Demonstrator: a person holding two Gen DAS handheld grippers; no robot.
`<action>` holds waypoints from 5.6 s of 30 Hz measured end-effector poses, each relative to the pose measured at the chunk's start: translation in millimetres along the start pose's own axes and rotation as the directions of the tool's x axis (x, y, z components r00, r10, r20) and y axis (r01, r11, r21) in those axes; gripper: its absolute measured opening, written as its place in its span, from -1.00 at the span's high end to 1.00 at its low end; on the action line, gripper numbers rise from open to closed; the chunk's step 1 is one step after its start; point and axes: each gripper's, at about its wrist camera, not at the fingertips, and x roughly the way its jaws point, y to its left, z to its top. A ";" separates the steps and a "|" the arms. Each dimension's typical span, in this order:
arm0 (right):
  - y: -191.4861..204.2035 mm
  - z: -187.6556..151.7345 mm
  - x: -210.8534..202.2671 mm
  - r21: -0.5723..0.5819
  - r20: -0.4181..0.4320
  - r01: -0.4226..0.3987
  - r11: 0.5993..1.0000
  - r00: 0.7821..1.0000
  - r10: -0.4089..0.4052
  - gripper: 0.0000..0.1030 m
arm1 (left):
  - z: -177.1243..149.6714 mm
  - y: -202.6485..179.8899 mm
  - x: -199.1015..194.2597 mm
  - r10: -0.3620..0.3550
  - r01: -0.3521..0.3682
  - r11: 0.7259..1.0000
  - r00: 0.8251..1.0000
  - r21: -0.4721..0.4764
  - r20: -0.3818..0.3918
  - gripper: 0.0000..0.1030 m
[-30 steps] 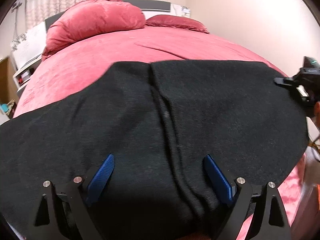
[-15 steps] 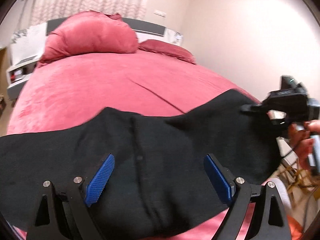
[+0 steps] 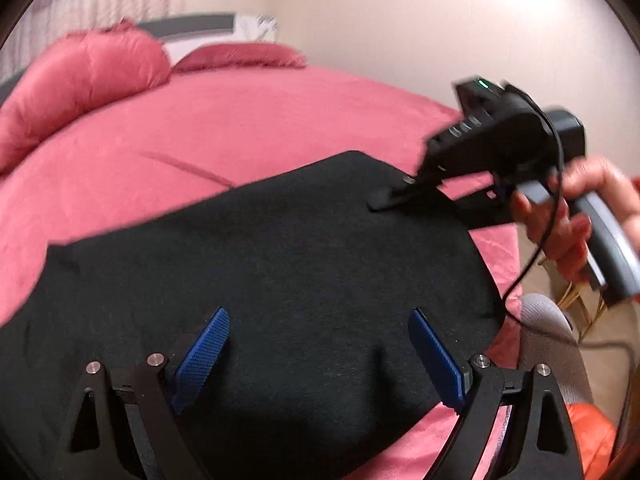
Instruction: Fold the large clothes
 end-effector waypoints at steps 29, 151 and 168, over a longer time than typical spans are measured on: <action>325.3 -119.2 122.4 -0.130 -0.153 -0.247 0.960 0.962 0.227 0.63 | -176.7 327.5 -218.4 0.552 -0.244 0.517 0.828 -0.821 0.102 -0.78; 201.5 -95.5 47.5 -0.731 0.248 0.072 0.678 0.954 0.167 0.33 | -15.8 200.1 -127.2 0.155 -0.087 0.896 0.980 -0.435 0.122 0.38; 55.1 30.6 39.6 -0.368 0.443 0.277 0.888 0.891 -0.095 -0.21 | 25.1 173.5 -23.3 0.235 -0.209 0.946 0.969 -0.248 0.079 -0.10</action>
